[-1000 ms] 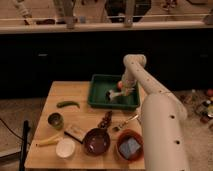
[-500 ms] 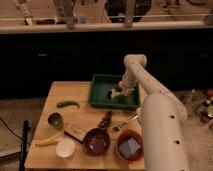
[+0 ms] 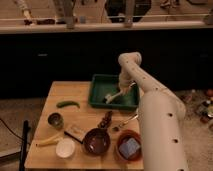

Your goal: Wipe tray with brush

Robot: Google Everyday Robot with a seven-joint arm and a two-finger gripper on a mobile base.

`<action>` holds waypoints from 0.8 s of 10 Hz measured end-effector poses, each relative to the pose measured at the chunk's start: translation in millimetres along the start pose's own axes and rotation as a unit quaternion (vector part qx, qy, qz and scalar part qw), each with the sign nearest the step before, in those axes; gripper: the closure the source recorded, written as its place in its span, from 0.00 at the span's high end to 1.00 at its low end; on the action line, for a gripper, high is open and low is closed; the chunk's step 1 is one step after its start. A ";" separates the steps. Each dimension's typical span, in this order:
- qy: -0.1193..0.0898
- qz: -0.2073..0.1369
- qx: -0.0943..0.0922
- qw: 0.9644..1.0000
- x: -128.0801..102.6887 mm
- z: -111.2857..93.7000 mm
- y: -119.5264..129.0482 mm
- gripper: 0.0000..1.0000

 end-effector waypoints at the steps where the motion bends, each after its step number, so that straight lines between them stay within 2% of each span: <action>1: 0.011 -0.005 -0.003 1.000 -2.6 -2.7 -2.7 0.00; 4: 0.037 -0.006 -0.003 0.999 -3.7 -10.2 -6.0 0.00; 7: 0.056 -0.001 0.004 0.998 -2.1 -21.0 -7.0 0.00; 8: 0.062 0.012 0.009 0.998 1.8 -30.1 -8.8 0.00</action>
